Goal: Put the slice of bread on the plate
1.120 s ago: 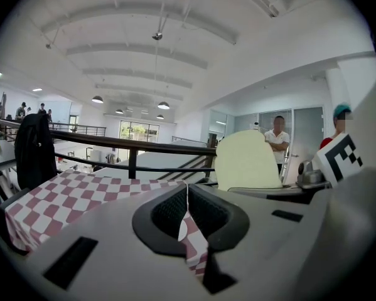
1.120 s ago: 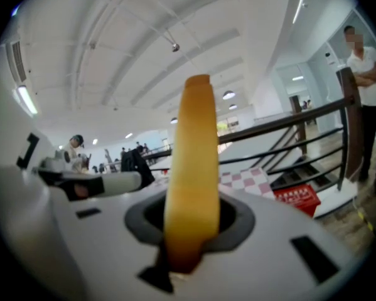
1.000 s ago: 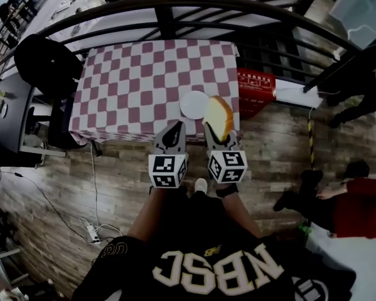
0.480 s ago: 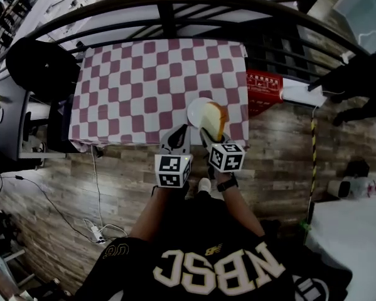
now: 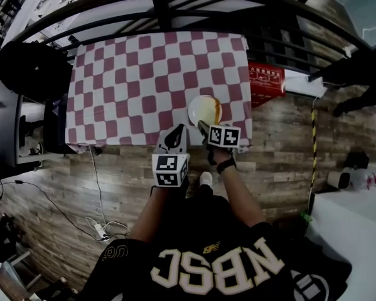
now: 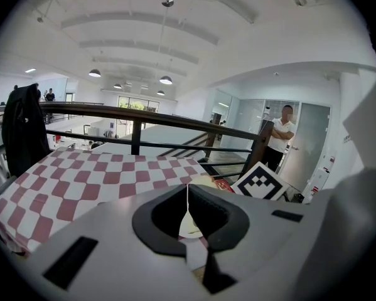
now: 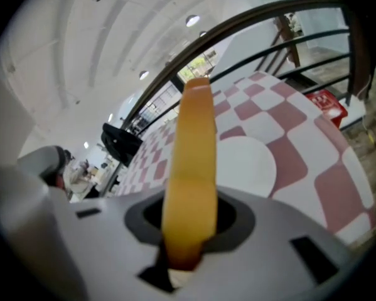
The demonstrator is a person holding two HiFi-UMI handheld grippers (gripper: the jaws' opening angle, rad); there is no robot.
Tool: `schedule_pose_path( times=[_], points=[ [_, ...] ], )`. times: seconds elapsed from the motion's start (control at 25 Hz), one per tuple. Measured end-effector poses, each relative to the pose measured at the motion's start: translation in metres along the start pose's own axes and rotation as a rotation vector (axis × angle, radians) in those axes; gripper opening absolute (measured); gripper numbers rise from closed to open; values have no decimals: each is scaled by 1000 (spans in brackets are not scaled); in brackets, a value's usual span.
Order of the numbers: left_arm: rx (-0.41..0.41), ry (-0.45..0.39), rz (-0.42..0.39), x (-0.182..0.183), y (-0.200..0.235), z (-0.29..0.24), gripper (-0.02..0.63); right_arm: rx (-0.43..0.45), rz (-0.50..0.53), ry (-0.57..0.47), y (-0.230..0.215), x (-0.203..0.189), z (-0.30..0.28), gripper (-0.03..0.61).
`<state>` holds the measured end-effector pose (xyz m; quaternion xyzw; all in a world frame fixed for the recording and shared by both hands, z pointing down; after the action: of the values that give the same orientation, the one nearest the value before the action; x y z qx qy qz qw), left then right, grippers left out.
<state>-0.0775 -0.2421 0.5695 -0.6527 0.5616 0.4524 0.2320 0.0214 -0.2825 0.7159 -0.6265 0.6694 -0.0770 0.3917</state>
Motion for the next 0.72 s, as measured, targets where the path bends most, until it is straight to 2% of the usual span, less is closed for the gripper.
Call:
schedule_pose_path(
  times=[0.08, 0.2, 0.4, 0.56, 0.72],
  points=[
    [-7, 7, 1, -1, 0, -2, 26, 19, -38, 33, -3, 0, -10, 100],
    [-14, 16, 2, -4, 1, -5, 26, 86, -152, 69, -4, -3, -27, 100],
    [-19, 24, 14, -9, 3, -4, 26, 83, -253, 149, -11, -14, -48, 100],
    [-17, 28, 22, -10, 9, -1, 26, 54, -268, 179, -14, -15, -54, 101],
    [-6, 36, 35, -14, 15, 0, 26, 5, -205, 197, -18, -10, -53, 109]
  ],
)
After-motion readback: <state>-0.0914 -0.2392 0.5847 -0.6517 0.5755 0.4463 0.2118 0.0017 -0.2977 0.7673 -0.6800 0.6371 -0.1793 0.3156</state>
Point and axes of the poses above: the fingertips, and each gripper's own axes: z backward along the fingers, y to its left, x out of its top, the point moved 3 cm from there along z, backward along the fingers, and after that the axes turned 1 degree about y, right-handed, at the moved point
